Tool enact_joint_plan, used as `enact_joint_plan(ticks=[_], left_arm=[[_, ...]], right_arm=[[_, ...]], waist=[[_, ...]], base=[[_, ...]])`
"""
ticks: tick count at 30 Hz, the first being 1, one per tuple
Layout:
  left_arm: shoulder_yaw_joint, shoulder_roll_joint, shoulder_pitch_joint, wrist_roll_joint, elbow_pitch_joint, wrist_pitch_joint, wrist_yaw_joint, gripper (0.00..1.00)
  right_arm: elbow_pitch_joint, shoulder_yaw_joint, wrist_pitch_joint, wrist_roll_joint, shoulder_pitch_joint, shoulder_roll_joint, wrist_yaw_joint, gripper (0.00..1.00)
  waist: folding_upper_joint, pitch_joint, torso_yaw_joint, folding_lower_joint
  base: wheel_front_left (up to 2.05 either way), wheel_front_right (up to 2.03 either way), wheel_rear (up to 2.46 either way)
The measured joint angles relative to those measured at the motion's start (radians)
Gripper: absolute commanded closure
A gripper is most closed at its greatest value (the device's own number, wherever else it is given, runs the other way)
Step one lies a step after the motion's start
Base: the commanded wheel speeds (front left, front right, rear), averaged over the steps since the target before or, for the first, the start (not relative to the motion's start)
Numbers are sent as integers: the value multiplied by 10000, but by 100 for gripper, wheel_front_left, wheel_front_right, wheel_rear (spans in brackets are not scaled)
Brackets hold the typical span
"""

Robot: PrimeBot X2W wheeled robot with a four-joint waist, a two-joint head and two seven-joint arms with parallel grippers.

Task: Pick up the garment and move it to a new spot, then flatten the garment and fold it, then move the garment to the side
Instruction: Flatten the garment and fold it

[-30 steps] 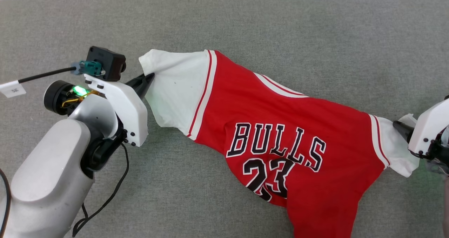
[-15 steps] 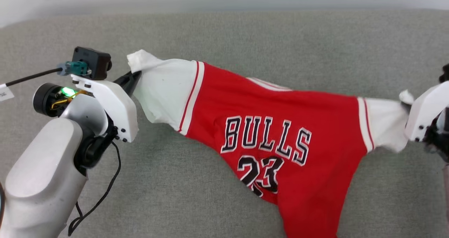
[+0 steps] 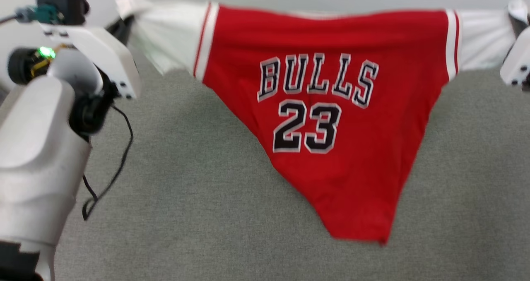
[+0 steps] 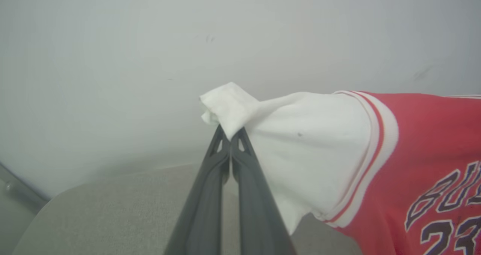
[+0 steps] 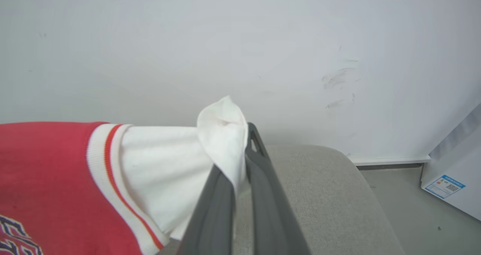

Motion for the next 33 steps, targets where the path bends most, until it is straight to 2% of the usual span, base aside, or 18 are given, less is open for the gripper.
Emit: enact_joint_plan(ticks=[8,11,17,22,28,33], left_arm=[[401,-199,-2569,405,1624,-1457,-109,100],[562,-209,-3499,407,2090,-1802,-217,100],[851,8,-5740,731,2359,-2930,-203,100],[953,82,-7078,895,2606,-3540,-247,100],[963,40,-7660,886,3120,-3910,-458,100],[911,-54,-7749,840,3626,-4176,-692,100]], right_arm=[[865,-29,-1616,-510,-2677,374,0,100],[1181,-372,-2080,-512,-3771,708,0,100],[1427,-757,-2963,-932,-6009,1147,0,100],[1609,-639,-3358,-1423,-7496,1266,-2,100],[1950,-483,-3586,-1664,-8350,1365,0,100],[2165,-240,-3664,-1785,-8397,1590,-2,100]], waist=[[0,828,-57,0],[0,1313,-106,1],[0,2538,-222,1],[0,3577,-282,1],[0,4612,-289,2],[0,5248,-260,2]], base=[[0,0,0],[0,0,0],[0,0,0],[0,0,0],[0,0,0],[0,0,0]])
